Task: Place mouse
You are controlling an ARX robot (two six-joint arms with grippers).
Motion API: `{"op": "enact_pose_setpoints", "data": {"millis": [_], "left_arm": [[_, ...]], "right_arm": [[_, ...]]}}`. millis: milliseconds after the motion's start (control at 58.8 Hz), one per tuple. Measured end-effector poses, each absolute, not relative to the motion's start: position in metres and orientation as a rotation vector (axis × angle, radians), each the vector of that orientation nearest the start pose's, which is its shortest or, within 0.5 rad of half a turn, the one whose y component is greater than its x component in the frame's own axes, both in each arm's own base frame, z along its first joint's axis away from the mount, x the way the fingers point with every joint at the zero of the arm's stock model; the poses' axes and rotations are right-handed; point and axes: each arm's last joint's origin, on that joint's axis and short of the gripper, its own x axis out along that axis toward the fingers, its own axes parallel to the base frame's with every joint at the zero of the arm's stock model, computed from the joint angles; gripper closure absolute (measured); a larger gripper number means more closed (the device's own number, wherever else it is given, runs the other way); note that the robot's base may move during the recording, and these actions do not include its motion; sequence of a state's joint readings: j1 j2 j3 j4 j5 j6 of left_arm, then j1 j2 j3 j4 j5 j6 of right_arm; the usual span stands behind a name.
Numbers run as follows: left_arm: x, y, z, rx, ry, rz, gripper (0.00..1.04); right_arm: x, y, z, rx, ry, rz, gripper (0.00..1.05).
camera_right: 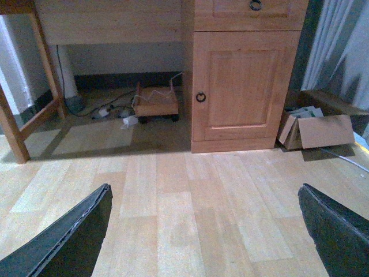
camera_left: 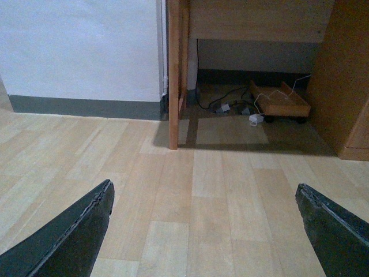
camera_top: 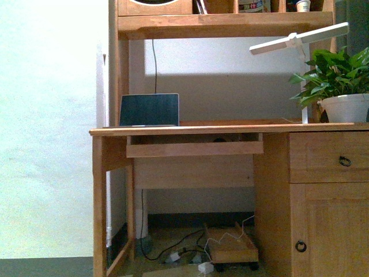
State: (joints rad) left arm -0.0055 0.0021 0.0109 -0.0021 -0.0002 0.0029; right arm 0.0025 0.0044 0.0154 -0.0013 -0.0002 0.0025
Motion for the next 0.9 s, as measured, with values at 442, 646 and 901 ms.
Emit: {"op": "enact_pose_setpoints", "data": {"millis": [442,646,901], "left_arm": [[0.0972,-0.0005,0.1667,0.003,-0.006,-0.005,0.08],[0.0972,-0.0005,0.1668,0.003,-0.007,-0.005,0.08],[0.0972,-0.0005,0.1668,0.003,-0.007,-0.005,0.08]], "right_arm": [[0.097,0.0002,0.1683,0.002,-0.009,0.003,0.07],[0.097,0.0003,0.1683,0.002,-0.01,0.003,0.07],[0.097,0.0003,0.1683,0.002,-0.01,0.003,0.07]]}}
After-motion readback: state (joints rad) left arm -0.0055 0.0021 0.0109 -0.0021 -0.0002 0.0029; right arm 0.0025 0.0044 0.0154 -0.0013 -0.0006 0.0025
